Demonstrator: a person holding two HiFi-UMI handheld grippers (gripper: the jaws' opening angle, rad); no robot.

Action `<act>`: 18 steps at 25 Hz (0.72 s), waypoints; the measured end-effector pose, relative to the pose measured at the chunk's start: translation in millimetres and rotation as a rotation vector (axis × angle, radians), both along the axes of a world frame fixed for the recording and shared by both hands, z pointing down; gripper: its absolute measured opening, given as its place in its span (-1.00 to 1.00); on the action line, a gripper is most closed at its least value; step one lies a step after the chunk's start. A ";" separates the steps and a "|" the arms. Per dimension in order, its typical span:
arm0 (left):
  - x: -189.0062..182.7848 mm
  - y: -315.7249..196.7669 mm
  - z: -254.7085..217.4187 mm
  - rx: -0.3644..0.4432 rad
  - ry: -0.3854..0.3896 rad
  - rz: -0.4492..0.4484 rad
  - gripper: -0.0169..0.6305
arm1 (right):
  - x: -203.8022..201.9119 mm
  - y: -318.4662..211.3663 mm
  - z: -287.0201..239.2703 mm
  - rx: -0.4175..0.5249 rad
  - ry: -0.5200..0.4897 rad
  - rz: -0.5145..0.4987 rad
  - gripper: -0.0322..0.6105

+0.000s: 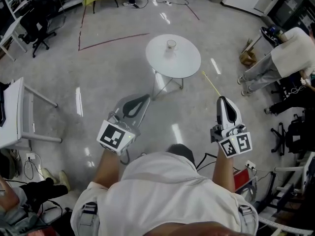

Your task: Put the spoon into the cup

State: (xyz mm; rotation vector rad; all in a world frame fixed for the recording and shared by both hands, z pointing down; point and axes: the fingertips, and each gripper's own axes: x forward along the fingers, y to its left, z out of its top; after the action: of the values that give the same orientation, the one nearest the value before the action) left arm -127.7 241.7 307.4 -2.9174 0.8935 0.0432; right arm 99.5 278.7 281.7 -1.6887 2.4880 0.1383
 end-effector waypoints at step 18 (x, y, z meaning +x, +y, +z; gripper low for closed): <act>68.0 -207.3 13.0 -0.014 -0.051 -0.099 -0.94 | 80.9 -236.6 27.2 -0.020 -0.015 -0.069 -0.87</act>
State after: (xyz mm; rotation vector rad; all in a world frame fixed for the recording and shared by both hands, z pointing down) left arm -59.7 34.4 320.4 -2.8680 1.0324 -0.0444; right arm 180.4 42.1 308.9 -1.6035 2.5412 0.0941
